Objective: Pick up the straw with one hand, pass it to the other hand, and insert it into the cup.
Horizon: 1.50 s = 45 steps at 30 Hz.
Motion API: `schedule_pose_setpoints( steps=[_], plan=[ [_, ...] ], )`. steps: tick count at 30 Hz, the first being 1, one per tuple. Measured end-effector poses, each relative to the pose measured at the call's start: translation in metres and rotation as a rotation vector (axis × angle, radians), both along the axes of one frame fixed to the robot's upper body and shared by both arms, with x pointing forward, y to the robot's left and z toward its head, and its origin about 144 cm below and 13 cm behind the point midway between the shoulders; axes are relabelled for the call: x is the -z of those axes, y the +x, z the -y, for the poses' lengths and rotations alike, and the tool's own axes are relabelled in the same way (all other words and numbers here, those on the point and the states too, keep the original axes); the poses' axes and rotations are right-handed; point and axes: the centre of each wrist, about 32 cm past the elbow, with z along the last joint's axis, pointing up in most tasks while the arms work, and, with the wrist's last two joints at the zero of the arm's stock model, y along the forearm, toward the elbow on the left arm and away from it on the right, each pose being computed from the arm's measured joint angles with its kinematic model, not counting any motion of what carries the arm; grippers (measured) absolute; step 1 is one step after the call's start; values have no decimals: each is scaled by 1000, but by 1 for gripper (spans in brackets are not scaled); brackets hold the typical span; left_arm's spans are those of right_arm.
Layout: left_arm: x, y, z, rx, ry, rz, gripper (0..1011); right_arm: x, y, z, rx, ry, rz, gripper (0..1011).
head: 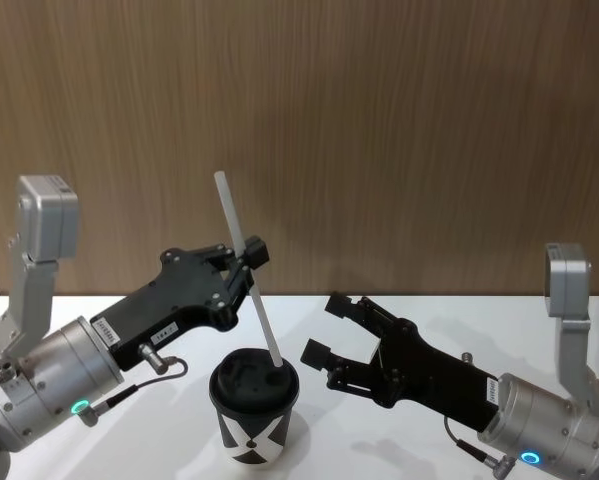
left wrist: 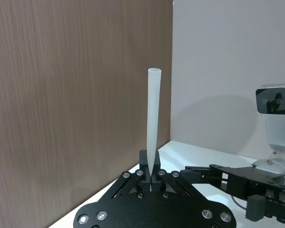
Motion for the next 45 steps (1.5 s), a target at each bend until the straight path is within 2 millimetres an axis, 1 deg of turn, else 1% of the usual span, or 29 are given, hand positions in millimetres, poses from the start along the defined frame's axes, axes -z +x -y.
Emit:
schedule_pose_setpoints(
  steps=[24,45],
  plan=[
    [5,2,2,-29,44,-13,7,0,0,0,0,0,0,1001],
    [11,11,5,-28,59,-37,7,0,0,0,0,0,0,1001]
  ],
)
